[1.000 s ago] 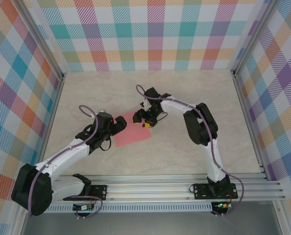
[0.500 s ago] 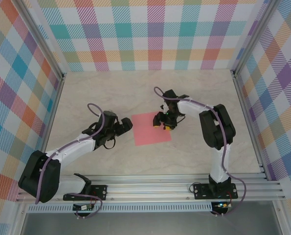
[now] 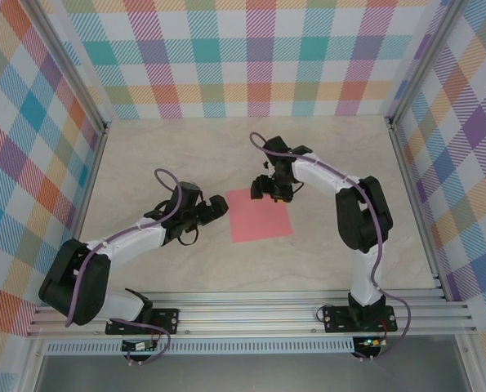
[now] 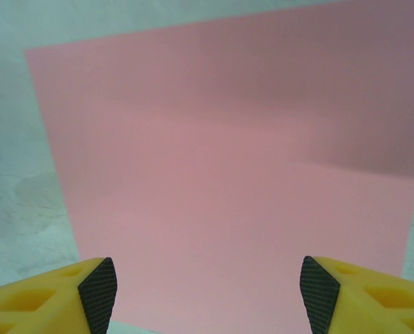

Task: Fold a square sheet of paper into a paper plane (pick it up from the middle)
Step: Fold the square sheet of paper in half at the center of the table.

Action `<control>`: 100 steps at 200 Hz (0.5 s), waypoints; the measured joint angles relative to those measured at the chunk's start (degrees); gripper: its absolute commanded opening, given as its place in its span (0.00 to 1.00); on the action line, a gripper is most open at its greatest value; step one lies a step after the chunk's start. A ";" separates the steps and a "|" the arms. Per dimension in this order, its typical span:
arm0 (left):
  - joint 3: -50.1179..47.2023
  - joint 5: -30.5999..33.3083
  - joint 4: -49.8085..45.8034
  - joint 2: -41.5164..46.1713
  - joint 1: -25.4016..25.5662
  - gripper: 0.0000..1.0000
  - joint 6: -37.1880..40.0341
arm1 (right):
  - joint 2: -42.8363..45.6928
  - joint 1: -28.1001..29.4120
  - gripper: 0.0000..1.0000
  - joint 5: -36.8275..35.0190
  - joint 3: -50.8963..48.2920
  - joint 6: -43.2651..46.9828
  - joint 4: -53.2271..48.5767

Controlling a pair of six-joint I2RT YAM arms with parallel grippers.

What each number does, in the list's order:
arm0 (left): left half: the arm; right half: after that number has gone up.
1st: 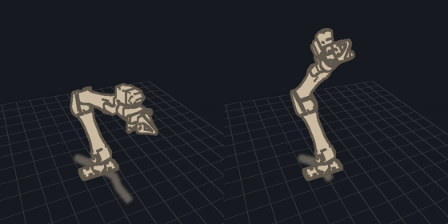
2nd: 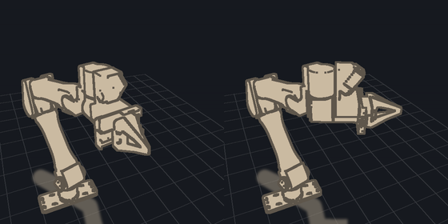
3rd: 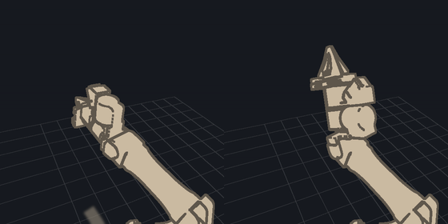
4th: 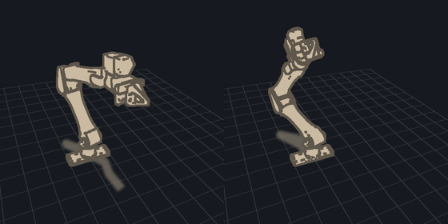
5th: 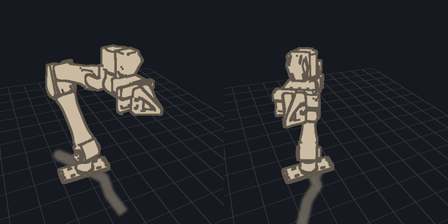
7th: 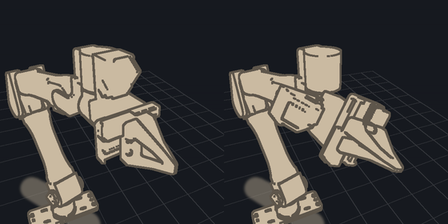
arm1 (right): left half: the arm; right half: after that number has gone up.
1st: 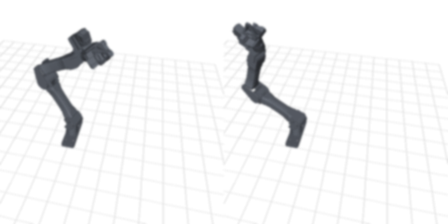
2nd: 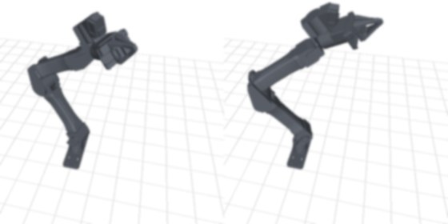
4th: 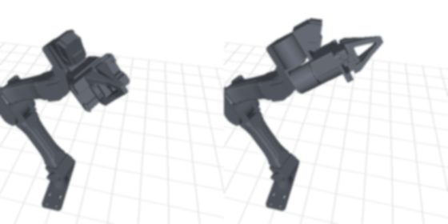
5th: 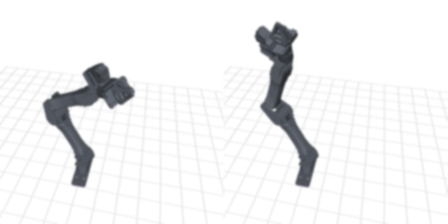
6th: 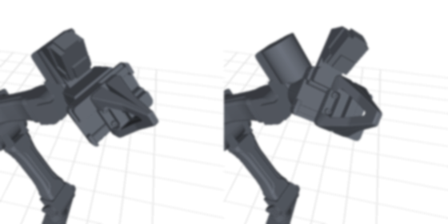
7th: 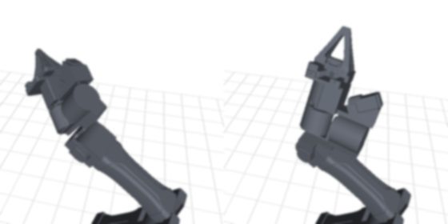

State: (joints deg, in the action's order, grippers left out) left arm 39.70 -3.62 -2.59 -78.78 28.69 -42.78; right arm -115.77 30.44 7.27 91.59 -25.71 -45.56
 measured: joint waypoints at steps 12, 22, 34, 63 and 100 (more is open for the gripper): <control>0.00 -0.07 0.00 -0.02 0.07 1.00 0.00 | -0.79 0.17 0.73 -0.37 0.70 -0.26 0.00; 0.09 -0.28 0.00 -0.02 0.07 1.00 0.00 | -1.55 0.11 0.73 -0.68 0.70 -0.92 -0.11; 0.26 -0.42 0.00 -0.02 0.07 1.00 0.00 | -2.69 -0.04 0.72 -0.92 0.66 -2.21 -0.28; 0.48 -0.68 0.02 -0.02 0.11 1.00 0.15 | -3.56 -0.15 0.72 -0.85 -2.08 -6.12 0.37; 0.55 -1.09 0.02 -0.02 0.15 1.00 0.17 | -2.56 -0.31 0.70 -1.03 -6.01 -11.43 2.14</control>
State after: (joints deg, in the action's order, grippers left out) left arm 40.25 -4.71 -2.57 -78.81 28.84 -42.61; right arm -118.32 30.13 6.24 85.58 -37.15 -43.42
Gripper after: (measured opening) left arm 0.998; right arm 0.707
